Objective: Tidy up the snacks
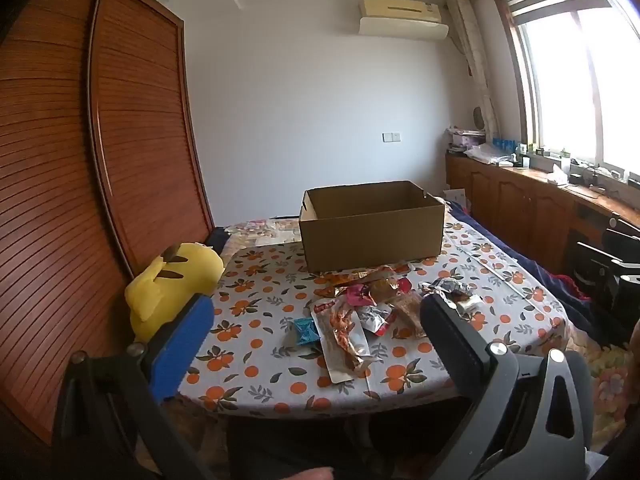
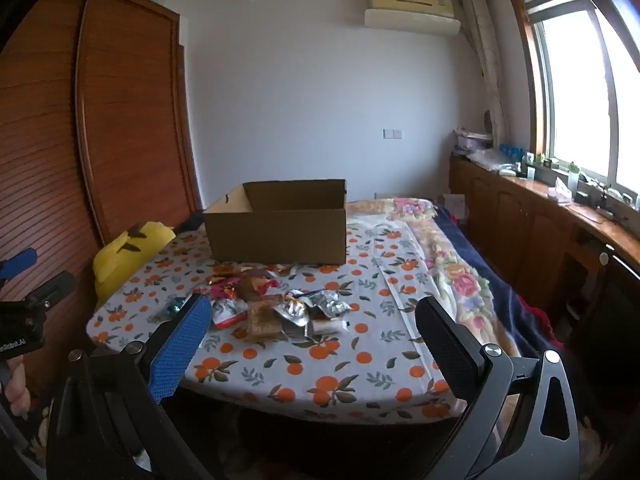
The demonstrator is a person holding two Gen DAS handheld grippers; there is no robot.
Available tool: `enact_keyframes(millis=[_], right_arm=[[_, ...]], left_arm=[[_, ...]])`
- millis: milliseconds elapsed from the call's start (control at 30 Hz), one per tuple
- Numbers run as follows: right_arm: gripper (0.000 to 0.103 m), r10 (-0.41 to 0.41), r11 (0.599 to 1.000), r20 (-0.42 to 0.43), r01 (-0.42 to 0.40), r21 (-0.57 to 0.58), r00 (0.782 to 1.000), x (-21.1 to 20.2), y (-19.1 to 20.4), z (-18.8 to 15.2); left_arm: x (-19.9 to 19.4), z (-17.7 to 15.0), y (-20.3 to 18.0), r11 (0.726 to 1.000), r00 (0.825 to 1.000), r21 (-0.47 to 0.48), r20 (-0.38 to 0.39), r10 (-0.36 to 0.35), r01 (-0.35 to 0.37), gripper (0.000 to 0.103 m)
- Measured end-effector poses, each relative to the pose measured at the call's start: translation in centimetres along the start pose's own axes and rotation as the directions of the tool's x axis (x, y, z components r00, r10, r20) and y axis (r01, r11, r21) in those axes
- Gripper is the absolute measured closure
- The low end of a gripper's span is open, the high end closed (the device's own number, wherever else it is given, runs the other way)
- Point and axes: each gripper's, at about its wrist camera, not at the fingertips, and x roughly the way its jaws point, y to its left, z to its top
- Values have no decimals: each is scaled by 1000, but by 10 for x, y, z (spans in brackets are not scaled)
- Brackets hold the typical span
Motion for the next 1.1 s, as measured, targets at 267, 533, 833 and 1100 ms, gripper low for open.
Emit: enact_keyframes(millis=[267,533,833,1100], right_arm=[[0,5,1000,0,-5,8,1000,0,-1,0],[0,2,1000,0,-2,9,1000,0,-1,-1],[0,-4,1000,1,4,7,1000,-3,-3,1],[0,-5,1000,2,5,7,1000,-4,-3,1]], left_arm=[[0,0,0,1000,1000,5,9,5,-5,0],[0,0,0,1000,1000,4,9,3,-3,0],[0,0,0,1000,1000,3,9,2,-2,0],[0,0,0,1000,1000,3,10,3,-3,0]])
